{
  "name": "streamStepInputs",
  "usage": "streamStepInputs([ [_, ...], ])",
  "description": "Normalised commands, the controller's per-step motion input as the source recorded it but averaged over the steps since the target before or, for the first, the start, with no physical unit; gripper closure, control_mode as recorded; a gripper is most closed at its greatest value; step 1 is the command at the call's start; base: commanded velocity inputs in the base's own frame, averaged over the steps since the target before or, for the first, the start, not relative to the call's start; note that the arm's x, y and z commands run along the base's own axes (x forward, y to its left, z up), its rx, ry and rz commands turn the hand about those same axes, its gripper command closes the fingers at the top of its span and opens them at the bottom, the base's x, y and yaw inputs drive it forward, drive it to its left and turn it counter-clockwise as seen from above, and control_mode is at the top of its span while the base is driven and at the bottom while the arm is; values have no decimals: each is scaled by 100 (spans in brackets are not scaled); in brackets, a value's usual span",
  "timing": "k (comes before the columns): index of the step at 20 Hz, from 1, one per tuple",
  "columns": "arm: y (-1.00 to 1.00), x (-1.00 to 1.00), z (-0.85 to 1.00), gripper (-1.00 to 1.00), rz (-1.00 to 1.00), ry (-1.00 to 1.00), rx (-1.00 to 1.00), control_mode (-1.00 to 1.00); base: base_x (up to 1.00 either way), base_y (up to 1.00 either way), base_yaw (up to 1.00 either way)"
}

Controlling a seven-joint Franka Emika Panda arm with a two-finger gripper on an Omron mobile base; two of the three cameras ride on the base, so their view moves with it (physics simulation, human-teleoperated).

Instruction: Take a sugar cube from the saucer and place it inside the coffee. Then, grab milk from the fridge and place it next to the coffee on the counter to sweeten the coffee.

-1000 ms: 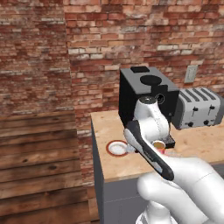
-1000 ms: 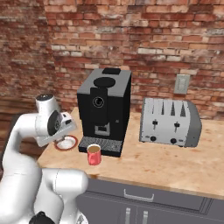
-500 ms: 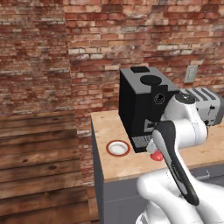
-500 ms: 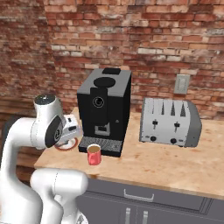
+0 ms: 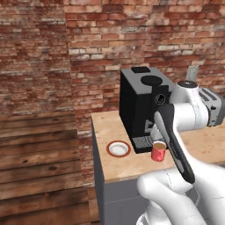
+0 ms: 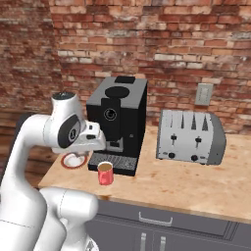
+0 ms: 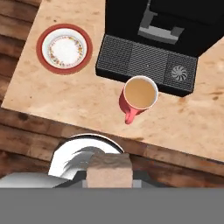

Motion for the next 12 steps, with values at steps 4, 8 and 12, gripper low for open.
streamStepInputs([
  [4,0,34,-62,100,-13,10,0,-100,0,0,0],
  [8,-12,25,-34,100,-7,1,0,-100,0,0,0],
  [12,-20,11,-17,100,-5,-1,2,-100,0,0,0],
])
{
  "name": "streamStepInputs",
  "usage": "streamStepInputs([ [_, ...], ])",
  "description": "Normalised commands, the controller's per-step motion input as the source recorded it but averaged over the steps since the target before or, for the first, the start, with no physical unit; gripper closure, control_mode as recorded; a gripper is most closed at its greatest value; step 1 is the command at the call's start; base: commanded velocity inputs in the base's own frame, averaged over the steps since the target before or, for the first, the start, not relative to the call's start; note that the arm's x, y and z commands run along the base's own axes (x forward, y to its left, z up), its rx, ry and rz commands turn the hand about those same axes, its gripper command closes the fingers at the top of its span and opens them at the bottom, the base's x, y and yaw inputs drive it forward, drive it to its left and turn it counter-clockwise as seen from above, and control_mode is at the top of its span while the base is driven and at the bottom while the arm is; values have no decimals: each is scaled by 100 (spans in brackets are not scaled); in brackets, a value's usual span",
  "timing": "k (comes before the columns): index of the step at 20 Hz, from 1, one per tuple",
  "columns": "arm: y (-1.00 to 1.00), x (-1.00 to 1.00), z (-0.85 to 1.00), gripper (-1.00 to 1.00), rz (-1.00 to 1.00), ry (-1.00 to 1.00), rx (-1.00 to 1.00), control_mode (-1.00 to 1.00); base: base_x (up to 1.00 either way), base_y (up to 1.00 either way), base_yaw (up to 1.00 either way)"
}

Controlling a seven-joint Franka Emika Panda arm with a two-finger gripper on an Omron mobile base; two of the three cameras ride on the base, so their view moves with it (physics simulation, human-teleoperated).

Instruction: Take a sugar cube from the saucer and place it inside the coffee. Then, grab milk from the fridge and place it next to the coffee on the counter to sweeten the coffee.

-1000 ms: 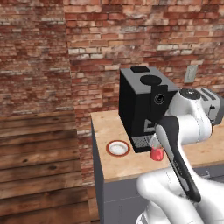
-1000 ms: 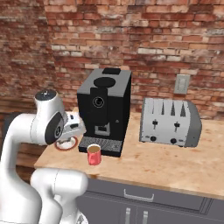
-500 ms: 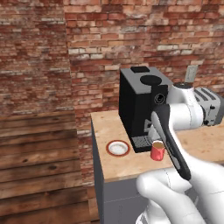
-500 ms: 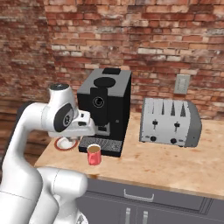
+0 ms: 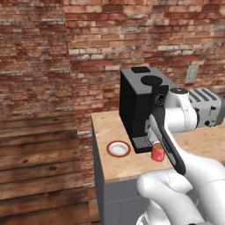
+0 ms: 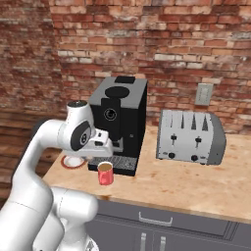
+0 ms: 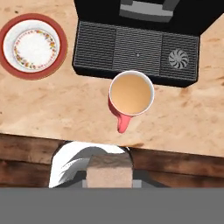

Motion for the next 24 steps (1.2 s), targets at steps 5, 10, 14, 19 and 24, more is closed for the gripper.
streamStepInputs([
  [5,-11,24,-27,100,-6,-1,1,-100,0,0,0],
  [10,-8,35,-24,100,-4,0,2,-100,0,0,0],
  [14,-5,21,-26,100,0,0,2,-100,0,0,0],
  [19,-2,23,-27,100,0,0,1,-100,0,0,0],
  [24,-4,15,-20,100,0,0,2,-100,0,0,0],
])
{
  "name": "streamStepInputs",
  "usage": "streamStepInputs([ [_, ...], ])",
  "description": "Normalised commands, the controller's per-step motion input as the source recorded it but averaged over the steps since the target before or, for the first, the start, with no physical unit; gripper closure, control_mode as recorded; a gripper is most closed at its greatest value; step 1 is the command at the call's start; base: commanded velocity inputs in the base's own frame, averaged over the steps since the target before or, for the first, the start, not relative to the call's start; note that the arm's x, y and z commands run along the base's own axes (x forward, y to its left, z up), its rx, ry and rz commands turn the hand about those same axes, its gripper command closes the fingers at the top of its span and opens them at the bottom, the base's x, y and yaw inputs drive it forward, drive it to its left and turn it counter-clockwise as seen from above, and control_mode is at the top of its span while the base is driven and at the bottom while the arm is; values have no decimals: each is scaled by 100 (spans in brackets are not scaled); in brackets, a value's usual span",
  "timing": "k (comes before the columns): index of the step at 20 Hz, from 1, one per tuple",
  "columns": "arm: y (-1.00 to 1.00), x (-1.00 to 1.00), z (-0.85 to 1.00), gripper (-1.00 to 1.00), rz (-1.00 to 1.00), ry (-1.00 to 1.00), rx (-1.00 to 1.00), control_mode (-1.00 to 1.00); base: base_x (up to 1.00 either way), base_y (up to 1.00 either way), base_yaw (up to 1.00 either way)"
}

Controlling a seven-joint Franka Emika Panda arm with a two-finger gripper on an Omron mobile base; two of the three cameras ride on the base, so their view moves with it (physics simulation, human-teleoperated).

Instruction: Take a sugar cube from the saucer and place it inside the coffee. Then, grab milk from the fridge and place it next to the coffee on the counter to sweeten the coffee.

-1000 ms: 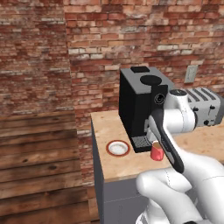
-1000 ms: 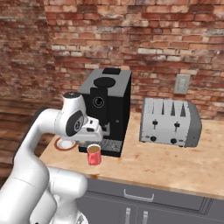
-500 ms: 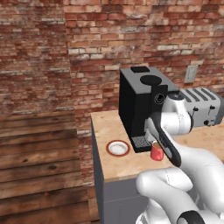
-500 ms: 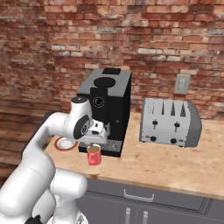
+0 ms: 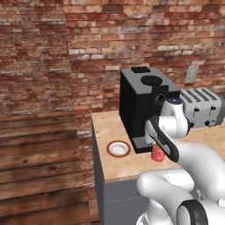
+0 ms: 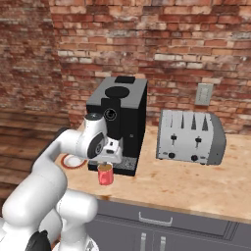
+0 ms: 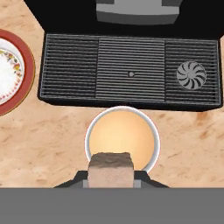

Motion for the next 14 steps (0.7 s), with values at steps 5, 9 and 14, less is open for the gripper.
streamStepInputs([
  [5,-3,0,-5,100,0,-1,3,-100,0,0,0],
  [9,0,0,-6,100,0,0,0,-100,0,0,0],
  [14,0,-5,-1,100,0,0,1,-100,0,0,0],
])
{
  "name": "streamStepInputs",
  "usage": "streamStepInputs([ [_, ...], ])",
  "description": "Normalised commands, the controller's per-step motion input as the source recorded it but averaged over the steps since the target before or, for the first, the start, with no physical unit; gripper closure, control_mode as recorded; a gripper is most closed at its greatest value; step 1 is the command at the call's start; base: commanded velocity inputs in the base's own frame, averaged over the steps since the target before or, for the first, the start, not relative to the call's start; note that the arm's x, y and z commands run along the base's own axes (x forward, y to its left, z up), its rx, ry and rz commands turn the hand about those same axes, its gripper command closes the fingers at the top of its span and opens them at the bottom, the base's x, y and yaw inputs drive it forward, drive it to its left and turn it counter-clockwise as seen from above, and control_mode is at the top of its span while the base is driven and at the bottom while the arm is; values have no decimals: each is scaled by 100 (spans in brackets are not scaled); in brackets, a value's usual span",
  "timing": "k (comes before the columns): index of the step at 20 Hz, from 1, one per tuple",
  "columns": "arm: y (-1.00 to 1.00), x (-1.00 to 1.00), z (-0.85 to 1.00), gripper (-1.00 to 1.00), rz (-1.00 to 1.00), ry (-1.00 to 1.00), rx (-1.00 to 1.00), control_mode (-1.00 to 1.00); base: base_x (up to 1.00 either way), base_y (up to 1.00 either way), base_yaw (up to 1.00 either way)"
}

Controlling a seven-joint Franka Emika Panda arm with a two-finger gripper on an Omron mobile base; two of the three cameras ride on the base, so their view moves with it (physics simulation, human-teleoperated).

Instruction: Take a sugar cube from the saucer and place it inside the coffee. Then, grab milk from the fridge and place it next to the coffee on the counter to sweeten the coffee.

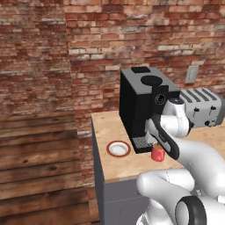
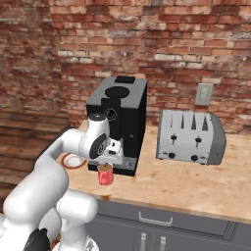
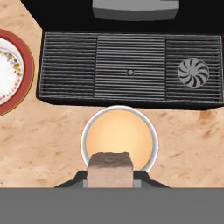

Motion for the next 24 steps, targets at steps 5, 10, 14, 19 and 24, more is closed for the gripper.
streamStepInputs([
  [5,0,0,0,100,0,0,0,-100,0,0,0],
  [10,0,0,-4,-100,0,0,0,-100,0,0,0],
  [14,0,0,0,-100,0,0,0,-100,0,0,0],
  [19,0,0,0,-100,0,0,3,-100,0,0,0],
  [24,0,-20,41,-100,0,-7,2,-100,0,0,0],
])
